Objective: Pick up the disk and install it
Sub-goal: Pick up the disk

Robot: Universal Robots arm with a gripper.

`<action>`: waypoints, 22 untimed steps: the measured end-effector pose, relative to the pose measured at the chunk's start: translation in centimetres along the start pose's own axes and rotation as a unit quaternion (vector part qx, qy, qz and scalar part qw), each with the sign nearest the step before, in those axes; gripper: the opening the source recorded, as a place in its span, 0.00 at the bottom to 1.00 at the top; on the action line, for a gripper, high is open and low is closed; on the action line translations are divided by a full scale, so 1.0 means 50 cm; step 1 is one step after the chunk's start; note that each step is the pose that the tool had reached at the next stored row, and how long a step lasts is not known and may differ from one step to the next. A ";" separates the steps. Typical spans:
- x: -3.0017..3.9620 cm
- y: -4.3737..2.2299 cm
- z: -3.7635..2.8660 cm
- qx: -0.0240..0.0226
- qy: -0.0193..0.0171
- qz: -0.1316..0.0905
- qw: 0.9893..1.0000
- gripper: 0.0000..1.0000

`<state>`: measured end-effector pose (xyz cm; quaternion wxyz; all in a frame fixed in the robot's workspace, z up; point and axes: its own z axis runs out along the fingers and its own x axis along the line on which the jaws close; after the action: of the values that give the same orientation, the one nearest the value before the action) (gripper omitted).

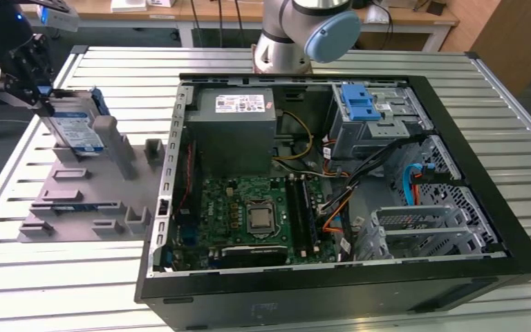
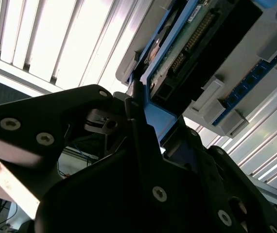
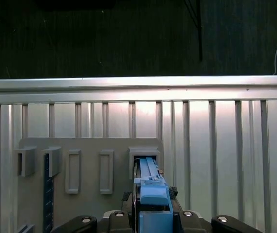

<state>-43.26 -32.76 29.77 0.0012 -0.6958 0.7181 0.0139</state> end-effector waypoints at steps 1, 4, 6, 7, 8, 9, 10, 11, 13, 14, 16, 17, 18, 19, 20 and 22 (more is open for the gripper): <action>0.000 0.000 -0.002 0.000 0.000 0.000 1.000 0.36; 0.000 0.000 -0.005 0.000 0.000 0.000 1.000 0.36; 0.000 0.000 -0.006 0.000 0.000 0.000 1.000 0.36; 0.000 0.000 -0.006 0.000 0.000 0.000 1.000 0.36; 0.000 0.000 -0.006 0.000 0.000 0.000 1.000 0.36; 0.000 0.000 -0.007 0.000 0.000 0.000 1.000 0.36; 0.000 0.000 -0.007 0.000 0.000 0.000 1.000 0.36; 0.000 0.000 -0.008 0.000 0.000 0.000 1.000 0.36; 0.000 0.000 -0.008 0.000 0.000 0.000 1.000 0.36; 0.000 0.000 -0.009 0.000 0.000 0.000 1.000 0.36; 0.000 0.000 -0.009 0.000 0.000 0.000 1.000 0.36; 0.000 0.000 -0.009 0.000 -0.001 0.000 1.000 0.36; 0.000 0.000 -0.010 0.000 -0.001 0.000 1.000 0.36; 0.000 0.000 -0.010 0.000 -0.001 0.000 1.000 0.36; 0.000 0.000 -0.011 0.000 -0.001 0.000 1.000 0.36; 0.000 0.000 -0.011 0.000 -0.002 0.000 1.000 0.36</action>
<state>-43.26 -32.76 30.34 0.0025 -0.6957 0.7182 0.0153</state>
